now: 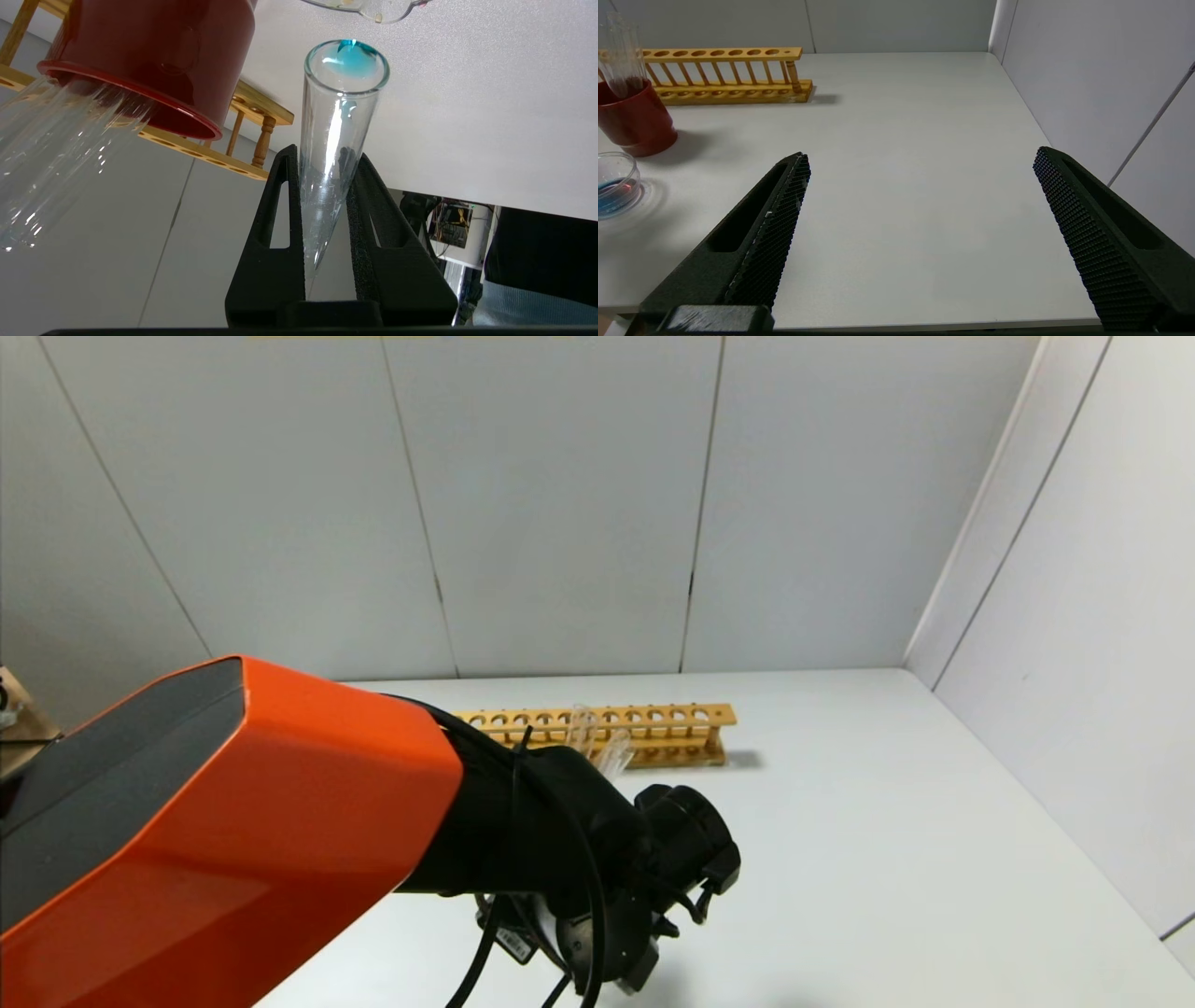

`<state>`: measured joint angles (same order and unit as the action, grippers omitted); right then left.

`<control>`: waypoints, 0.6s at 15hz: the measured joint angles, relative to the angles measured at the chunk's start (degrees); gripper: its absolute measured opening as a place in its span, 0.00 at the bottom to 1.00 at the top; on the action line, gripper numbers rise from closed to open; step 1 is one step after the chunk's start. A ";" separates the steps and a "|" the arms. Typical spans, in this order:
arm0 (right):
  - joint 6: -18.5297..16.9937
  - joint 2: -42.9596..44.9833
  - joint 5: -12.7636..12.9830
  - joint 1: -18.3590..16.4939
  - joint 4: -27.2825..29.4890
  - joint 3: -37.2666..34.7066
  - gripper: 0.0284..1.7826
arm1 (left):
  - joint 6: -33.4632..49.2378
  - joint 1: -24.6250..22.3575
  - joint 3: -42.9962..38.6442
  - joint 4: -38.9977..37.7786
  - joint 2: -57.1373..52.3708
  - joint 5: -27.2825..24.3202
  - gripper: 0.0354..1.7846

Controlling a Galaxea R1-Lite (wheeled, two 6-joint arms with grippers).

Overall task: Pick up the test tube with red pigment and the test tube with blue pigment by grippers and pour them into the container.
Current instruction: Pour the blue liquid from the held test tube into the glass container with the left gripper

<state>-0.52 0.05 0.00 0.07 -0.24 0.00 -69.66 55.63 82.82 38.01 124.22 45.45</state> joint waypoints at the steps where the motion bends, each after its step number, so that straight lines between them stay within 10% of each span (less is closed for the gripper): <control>1: 0.00 0.00 0.00 0.00 0.02 0.00 0.98 | 0.00 0.00 0.28 0.29 0.26 0.04 0.17; 9: 0.00 0.00 0.00 -0.02 0.02 0.00 0.98 | -0.10 0.00 1.44 1.51 1.17 0.02 0.17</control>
<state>-0.52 0.05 0.00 0.05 -0.22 0.00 -69.75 55.63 84.26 39.52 125.39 45.47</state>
